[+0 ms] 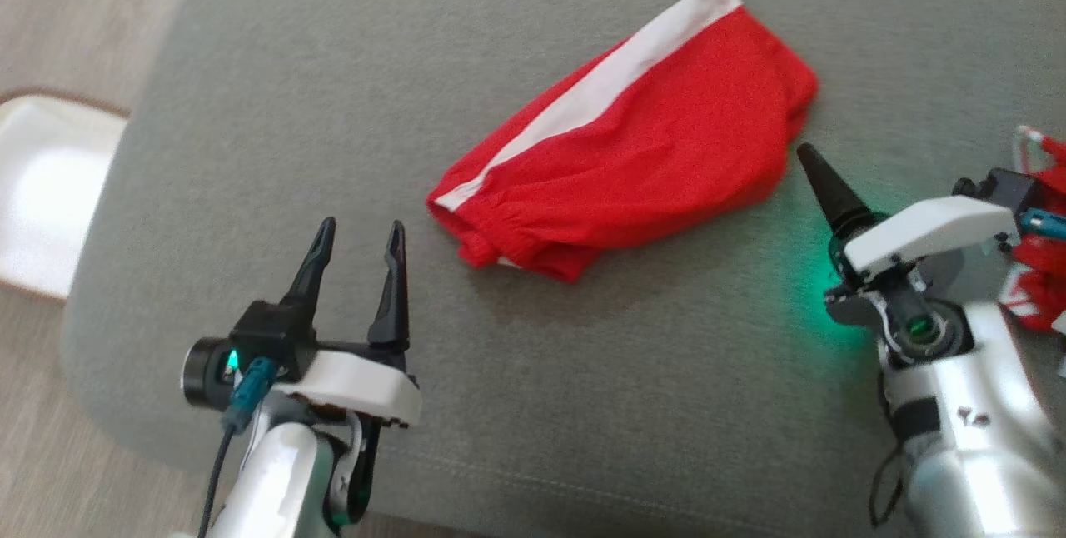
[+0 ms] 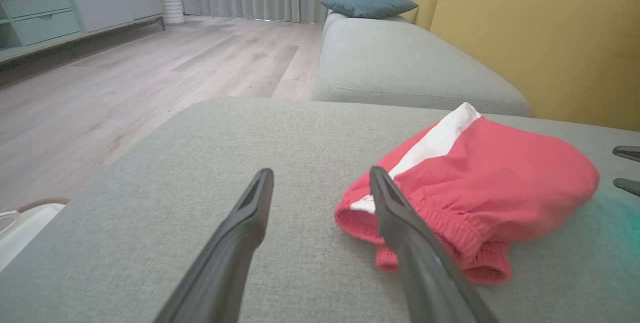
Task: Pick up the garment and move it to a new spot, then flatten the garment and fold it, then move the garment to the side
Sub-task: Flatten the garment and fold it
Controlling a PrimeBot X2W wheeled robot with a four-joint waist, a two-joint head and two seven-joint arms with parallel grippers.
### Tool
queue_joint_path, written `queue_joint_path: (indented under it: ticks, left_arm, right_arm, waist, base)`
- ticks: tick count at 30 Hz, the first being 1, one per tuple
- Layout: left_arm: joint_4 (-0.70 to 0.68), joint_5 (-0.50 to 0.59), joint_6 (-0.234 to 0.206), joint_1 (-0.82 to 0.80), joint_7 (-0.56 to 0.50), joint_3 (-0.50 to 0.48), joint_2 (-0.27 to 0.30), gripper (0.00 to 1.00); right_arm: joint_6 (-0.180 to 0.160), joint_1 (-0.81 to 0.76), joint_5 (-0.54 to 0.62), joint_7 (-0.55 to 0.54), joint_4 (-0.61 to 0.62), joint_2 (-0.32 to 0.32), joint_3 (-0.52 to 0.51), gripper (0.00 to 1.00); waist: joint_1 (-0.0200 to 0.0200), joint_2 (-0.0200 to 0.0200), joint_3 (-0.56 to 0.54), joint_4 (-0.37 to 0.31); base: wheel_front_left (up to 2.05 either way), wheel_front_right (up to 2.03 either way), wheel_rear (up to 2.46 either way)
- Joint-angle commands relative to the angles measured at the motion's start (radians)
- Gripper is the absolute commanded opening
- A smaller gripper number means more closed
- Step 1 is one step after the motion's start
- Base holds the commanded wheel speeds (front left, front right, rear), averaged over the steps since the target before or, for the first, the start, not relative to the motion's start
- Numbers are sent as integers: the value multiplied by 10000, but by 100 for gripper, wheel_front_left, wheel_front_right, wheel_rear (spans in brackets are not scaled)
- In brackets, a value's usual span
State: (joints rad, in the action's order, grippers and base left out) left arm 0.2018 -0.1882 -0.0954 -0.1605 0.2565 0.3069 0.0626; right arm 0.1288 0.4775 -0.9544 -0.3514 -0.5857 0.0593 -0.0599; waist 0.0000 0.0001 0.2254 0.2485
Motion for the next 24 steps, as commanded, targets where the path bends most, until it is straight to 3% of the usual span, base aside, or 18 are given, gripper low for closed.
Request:
queue_joint_path:
  ticks: [1,8,18,24]
  left_arm:
    - [-259,97,43,-489,53,-370,26,100]
    - [-265,138,96,-572,53,-312,-75,100]
    - [-364,68,96,-721,53,-212,-118,100]
    - [-439,-165,-15,-811,53,-14,-121,100]
  right_arm:
    - [19,516,-224,-68,78,-90,97,100]
    - [19,1994,-798,-320,-2427,-90,-644,100]
    - [19,3988,183,-330,-5531,-77,-1183,100]
    - [19,4856,604,-101,-6508,-32,-1289,100]
  waist:
    - [0,-1,249,386]
    - [0,-1,431,966]
    - [0,-1,678,1340]
    - [0,-1,806,1463]
  base:
    - [0,0,0]
    - [0,0,0]
    - [0,0,0]
    - [0,0,0]
